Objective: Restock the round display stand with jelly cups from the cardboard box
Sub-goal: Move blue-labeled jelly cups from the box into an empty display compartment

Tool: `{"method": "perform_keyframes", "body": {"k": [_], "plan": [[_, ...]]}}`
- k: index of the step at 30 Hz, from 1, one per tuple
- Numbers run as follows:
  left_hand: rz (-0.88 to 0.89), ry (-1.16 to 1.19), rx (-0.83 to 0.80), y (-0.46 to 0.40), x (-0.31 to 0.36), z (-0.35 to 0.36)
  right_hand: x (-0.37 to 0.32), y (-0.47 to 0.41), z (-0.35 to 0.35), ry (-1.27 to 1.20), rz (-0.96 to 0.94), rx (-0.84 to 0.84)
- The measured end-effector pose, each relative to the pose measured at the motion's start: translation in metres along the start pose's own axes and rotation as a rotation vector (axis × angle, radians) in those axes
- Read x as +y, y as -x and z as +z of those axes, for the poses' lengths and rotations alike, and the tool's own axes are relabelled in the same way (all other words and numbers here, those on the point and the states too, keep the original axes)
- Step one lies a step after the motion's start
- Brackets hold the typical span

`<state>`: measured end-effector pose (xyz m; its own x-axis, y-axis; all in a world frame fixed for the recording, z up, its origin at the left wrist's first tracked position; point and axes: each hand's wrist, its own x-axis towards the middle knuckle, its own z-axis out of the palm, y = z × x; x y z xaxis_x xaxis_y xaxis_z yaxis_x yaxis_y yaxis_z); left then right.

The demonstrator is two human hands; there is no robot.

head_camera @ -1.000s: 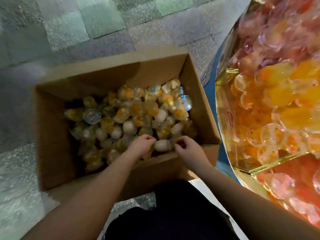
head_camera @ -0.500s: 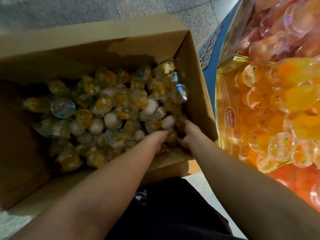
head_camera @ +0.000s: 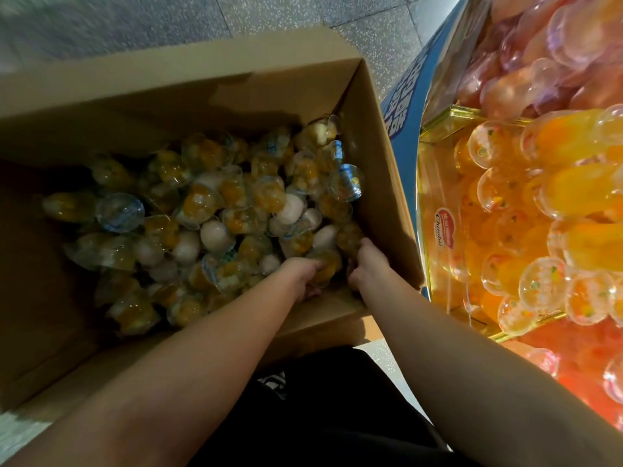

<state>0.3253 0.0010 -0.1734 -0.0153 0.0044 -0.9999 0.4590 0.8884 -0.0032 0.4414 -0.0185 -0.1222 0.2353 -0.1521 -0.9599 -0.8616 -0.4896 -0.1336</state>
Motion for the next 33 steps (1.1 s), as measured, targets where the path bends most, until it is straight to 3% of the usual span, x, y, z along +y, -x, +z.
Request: {"method": "perform_keyframes", "body": {"k": [4, 6, 10, 19, 28, 33], "plan": [[0.118, 0.108, -0.038, 0.028, -0.012, -0.026, 0.01, 0.017, -0.009, 0.157, -0.09, -0.104], [0.221, 0.139, -0.092, 0.05, -0.018, -0.04, 0.016, 0.022, -0.017, 0.237, -0.226, -0.161], [0.447, 0.185, -0.214, 0.1, -0.038, -0.064, 0.026, 0.044, -0.034, 0.438, -0.435, -0.41], [0.966, 0.052, -0.061, 0.19, -0.136, -0.094, 0.086, 0.122, -0.095, 0.516, -0.741, -0.817], [1.316, -0.065, -0.016, 0.278, -0.258, -0.091, 0.194, 0.215, -0.195, 0.595, -1.084, -0.961], [1.423, -0.054, -0.022, 0.328, -0.297, -0.05, 0.214, 0.252, -0.269, 0.507, -1.259, -0.872]]}}
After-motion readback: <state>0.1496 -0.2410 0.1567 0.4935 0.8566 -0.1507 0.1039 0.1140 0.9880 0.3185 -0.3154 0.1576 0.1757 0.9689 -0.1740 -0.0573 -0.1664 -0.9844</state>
